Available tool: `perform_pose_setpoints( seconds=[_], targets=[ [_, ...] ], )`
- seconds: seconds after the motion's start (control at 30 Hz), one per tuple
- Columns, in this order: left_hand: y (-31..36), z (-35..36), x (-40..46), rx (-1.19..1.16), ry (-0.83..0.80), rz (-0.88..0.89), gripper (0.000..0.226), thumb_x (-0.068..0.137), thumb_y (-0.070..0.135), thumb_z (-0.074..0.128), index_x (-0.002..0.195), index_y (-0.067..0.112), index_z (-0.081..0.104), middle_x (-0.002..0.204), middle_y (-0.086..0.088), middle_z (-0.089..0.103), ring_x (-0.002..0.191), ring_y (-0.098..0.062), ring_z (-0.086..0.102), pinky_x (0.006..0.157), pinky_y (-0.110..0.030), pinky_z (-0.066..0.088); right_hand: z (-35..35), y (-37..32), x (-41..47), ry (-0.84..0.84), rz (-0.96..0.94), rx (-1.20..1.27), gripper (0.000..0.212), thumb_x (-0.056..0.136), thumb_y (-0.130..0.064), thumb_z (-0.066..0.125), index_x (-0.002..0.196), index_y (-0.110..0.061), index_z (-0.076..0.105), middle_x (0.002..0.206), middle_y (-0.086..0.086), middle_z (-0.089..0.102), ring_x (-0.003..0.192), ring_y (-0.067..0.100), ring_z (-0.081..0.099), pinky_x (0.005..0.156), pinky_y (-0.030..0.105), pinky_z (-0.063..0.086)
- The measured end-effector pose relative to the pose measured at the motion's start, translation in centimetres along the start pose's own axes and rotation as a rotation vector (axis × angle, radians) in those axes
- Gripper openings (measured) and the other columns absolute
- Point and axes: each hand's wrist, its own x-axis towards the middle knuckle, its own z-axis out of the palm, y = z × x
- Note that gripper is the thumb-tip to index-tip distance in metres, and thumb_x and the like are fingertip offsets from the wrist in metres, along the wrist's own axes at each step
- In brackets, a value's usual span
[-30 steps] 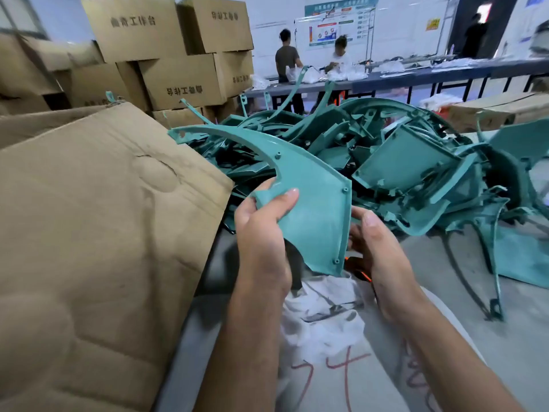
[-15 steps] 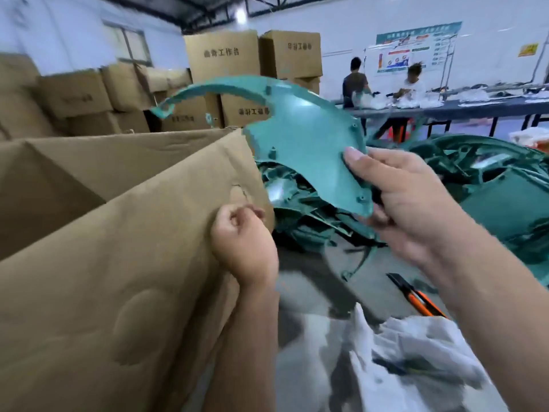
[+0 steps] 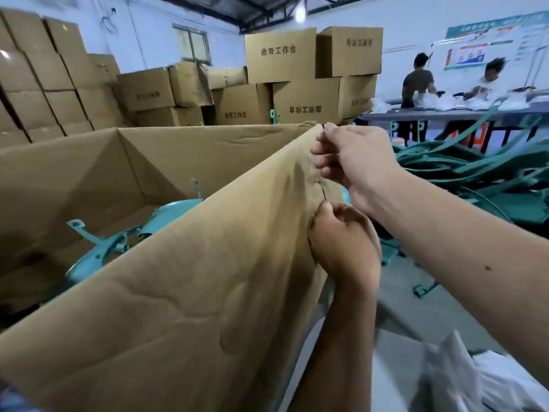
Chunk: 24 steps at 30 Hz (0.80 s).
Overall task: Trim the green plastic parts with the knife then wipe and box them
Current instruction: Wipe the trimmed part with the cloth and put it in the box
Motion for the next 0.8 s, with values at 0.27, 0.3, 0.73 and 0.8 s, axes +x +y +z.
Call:
perform_pose_setpoints(
  seconds=[0.27, 0.3, 0.73, 0.8],
  targets=[
    [-1.2, 1.1, 1.8, 0.254, -0.25, -0.048, 0.014, 0.083, 0.016, 0.053, 0.091, 0.023, 0.062, 0.091, 0.004, 0.068, 0.09, -0.027, 0.062, 0.078, -0.035, 0.051, -13.5, 8.1, 0.1, 0.311, -0.139, -1.342, 0.033, 0.099, -0.026, 0.057, 0.07, -0.012, 0.057, 0.072, 0.01, 0.057, 0.074, 0.036, 0.058, 0.064, 0.036, 0.039],
    [-1.3, 1.5, 2.1, 0.274, -0.31, -0.043, 0.014, 0.082, 0.017, 0.053, 0.092, 0.024, 0.06, 0.09, 0.006, 0.065, 0.088, -0.026, 0.059, 0.076, -0.034, 0.049, -15.1, 8.4, -0.3, 0.325, -0.187, -1.415, 0.031, 0.1, -0.028, 0.058, 0.073, -0.012, 0.055, 0.072, 0.008, 0.055, 0.071, 0.034, 0.054, 0.062, 0.035, 0.037],
    [-1.4, 10.3, -5.5, 0.091, -0.845, -0.379, 0.005, 0.094, 0.014, 0.053, 0.096, 0.014, 0.058, 0.088, -0.01, 0.072, 0.065, -0.03, 0.072, 0.066, -0.038, 0.063, -24.6, 2.8, -4.4, 0.646, -0.225, -1.668, 0.029, 0.097, -0.041, 0.063, 0.097, -0.012, 0.064, 0.106, 0.016, 0.061, 0.116, 0.04, 0.048, 0.093, 0.046, 0.044],
    [-1.2, 11.5, -7.3, 0.035, -0.897, -0.365, 0.006, 0.096, 0.013, 0.05, 0.093, 0.014, 0.056, 0.082, -0.01, 0.073, 0.053, -0.025, 0.063, 0.052, -0.03, 0.054, -26.7, 0.5, -4.9, 0.568, -0.044, -1.763, 0.032, 0.096, -0.041, 0.063, 0.098, -0.01, 0.067, 0.109, 0.019, 0.064, 0.115, 0.04, 0.052, 0.092, 0.046, 0.048]
  ],
)
